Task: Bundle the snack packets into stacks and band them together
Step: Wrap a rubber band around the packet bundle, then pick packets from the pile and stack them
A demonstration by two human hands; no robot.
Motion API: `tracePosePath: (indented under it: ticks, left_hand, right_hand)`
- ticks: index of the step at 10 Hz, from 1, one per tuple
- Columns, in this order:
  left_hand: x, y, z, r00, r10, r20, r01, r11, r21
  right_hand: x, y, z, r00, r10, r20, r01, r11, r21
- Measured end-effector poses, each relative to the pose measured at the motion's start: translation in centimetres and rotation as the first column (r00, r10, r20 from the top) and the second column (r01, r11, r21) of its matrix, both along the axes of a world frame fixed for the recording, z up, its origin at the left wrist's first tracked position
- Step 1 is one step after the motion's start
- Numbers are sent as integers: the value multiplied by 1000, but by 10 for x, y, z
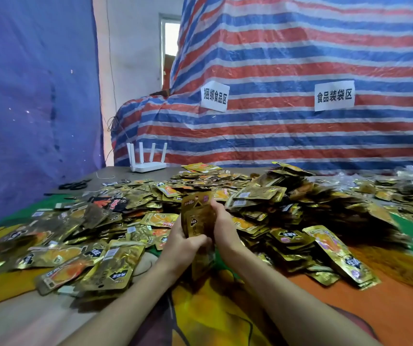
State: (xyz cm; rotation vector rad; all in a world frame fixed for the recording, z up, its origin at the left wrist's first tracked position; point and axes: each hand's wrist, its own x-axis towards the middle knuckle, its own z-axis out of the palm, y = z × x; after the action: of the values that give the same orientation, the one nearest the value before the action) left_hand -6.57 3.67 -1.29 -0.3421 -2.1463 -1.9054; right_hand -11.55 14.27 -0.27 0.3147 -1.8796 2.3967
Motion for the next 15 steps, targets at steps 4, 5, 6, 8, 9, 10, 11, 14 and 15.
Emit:
tracePosePath:
  ticks: [4,5,6,8,9,10,11,14,15]
  left_hand:
    - [-17,6,-14,999,-44,-6,44,998,-35]
    - [-9,13,-11,997,-72,-31,70,995,-68]
    - [-4,16,-10,995,-92,-41,89,993,-74]
    - [-2,14,-8,994,-109,-18,109,994,-30]
    - [-1,14,-8,993,-118,-20,118,992,-43]
    - [-1,14,-8,991,-131,-15,130,991,-44]
    - [-2,13,-8,991,-136,-15,135,990,-37]
    - [-3,15,-8,987,-162,-13,162,987,-16]
    - [-2,15,-7,985,-169,-11,169,986,-8]
  right_hand:
    - [37,126,20,800,-308,-515,585,593,553]
    - [48,195,23,691,-335,-641,689,36,724]
    - [62,256,25,715,-429,-553,407,-388,827]
    - [80,308,8,696,-586,-416,156,-442,883]
    - [79,311,5,676,-610,-414,208,-381,901]
    - [77,309,6,675,-644,-359,197,-311,930]
    - [76,309,9,668,-657,-349,222,-272,936]
    - [74,309,34,583,-687,-434,387,-234,892]
    - [74,309,45,588,-694,-416,421,-177,889]
